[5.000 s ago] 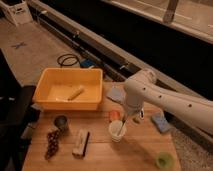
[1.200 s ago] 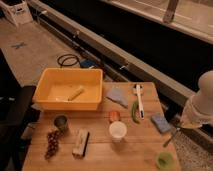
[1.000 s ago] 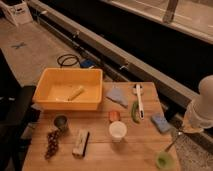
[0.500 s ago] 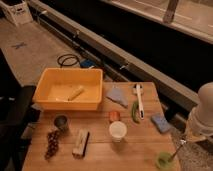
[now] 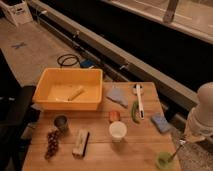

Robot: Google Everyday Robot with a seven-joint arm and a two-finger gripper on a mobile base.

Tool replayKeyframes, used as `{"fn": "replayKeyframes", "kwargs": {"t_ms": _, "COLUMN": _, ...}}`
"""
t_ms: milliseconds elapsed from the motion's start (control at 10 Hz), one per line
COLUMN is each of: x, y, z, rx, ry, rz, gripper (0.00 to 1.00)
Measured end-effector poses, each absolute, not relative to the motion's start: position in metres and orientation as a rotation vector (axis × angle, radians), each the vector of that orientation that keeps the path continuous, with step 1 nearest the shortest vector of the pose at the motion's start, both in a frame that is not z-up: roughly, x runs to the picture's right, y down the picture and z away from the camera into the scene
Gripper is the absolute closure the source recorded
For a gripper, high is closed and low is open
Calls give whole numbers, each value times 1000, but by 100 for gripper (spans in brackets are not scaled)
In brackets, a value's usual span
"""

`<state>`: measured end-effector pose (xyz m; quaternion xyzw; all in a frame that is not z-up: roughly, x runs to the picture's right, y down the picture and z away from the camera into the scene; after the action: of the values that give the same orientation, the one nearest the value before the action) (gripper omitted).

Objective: Place fork in plastic cup

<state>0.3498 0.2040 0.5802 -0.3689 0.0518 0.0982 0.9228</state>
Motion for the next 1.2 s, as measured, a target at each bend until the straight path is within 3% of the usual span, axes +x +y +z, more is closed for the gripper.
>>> {"fn": "replayKeyframes", "kwargs": {"t_ms": 1200, "x": 327, "y": 243, "z": 633, "rx": -881, "ry": 135, "rz": 201, "gripper": 100}}
